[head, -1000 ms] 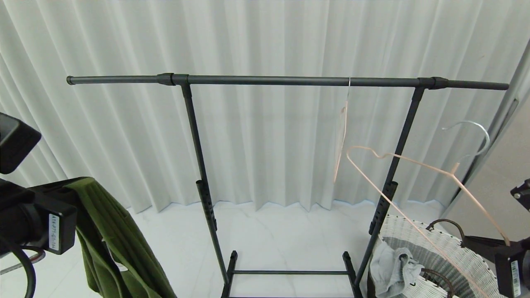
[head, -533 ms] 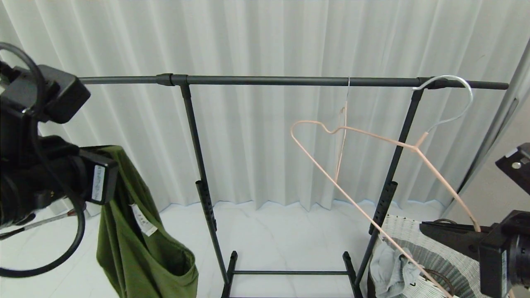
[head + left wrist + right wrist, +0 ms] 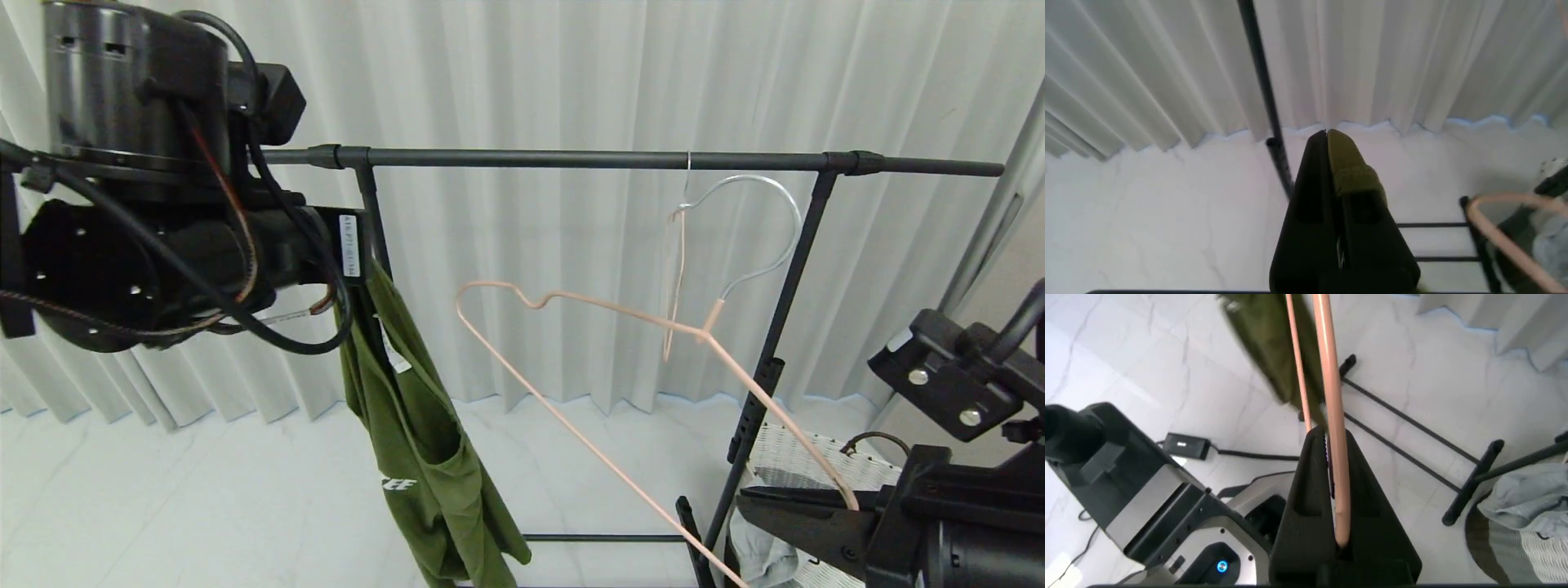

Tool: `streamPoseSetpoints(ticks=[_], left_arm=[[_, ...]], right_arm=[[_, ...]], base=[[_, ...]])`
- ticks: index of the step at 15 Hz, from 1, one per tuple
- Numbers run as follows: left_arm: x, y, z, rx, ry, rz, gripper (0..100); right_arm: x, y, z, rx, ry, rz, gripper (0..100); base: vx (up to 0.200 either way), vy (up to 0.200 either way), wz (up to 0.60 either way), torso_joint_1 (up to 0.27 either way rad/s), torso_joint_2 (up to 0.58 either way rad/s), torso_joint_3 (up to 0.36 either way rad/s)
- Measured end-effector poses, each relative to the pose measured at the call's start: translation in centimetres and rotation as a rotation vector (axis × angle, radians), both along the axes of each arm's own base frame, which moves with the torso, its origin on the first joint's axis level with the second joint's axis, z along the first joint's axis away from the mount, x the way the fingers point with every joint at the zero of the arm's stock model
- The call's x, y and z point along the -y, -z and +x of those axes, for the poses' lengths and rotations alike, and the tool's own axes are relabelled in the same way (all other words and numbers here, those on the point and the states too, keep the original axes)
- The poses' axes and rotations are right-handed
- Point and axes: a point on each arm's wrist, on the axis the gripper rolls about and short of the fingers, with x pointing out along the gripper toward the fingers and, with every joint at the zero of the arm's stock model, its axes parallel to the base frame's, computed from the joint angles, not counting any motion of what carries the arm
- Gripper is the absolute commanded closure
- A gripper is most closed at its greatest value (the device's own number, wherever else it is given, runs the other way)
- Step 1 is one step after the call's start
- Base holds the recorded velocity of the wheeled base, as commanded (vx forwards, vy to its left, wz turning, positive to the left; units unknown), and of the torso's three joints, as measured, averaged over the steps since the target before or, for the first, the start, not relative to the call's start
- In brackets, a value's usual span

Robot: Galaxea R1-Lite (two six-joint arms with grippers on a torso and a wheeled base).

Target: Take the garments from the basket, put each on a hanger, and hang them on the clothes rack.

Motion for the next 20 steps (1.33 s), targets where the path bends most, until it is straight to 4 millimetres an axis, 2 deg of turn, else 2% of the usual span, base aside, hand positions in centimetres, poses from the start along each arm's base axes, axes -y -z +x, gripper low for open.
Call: streamPoseSetpoints(ticks=[3, 7, 13, 20], left_arm=[[1.9, 1.0, 1.5, -0.020, -0.038, 0.006, 100], [3.2, 1.8, 2.9, -0.028, -0.082, 0.039, 100], [5.5, 1.9, 1.4, -0.027, -0.004, 0.054, 100], [4.9, 1.9, 1.6, -0.014, -0.084, 0.075, 100]], right_arm=[[-0.4, -0.1, -0.3, -0.009, -0.036, 0.002, 100], [-0.6, -0.1, -0.5, -0.014, -0.064, 0.006, 100], [-1.4, 0.1, -0.2, -0.025, -0.089, 0.021, 100], [-1.0, 0.2, 0.0, -0.026, -0.072, 0.013, 100]], base=[[0.000, 0.000, 0.00, 0.000, 0.00, 0.000], [0.000, 0.000, 0.00, 0.000, 0.00, 0.000], [0.000, 0.000, 0.00, 0.000, 0.00, 0.000], [0.000, 0.000, 0.00, 0.000, 0.00, 0.000]])
